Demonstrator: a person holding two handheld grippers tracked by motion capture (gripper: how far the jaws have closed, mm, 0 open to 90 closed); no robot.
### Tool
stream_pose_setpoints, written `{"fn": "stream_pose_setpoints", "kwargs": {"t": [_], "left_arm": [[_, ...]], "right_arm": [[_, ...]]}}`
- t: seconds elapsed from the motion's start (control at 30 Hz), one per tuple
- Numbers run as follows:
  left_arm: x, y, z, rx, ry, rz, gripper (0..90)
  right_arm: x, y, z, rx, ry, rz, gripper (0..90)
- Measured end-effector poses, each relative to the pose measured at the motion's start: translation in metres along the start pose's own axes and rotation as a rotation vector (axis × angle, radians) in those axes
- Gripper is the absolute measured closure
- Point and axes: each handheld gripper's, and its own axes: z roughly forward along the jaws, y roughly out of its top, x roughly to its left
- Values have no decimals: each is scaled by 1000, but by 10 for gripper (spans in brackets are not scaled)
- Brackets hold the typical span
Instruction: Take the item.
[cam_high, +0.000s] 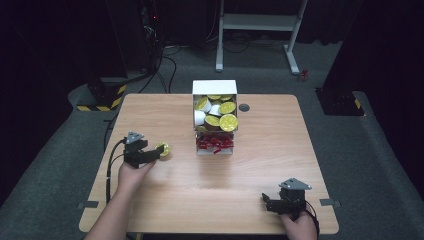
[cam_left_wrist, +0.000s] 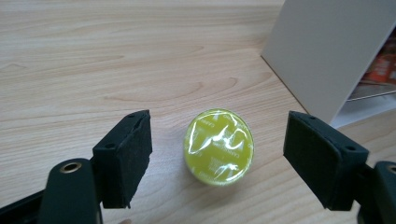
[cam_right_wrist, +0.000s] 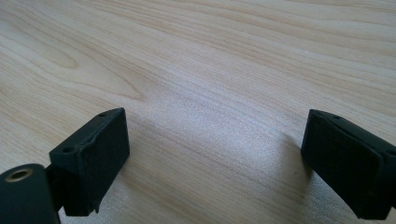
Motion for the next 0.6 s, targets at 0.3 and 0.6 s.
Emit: {"fn": "stream_pose_setpoints", "kwargs": {"t": [0.3, 0.6], "left_arm": [[1, -13, -23, -3, -23, 47, 226], [-14, -50, -31, 97, -52, 110, 203]], "right_arm": [[0, 0, 0, 0, 0, 0, 77], [0, 0, 0, 0, 0, 0, 77]]}}
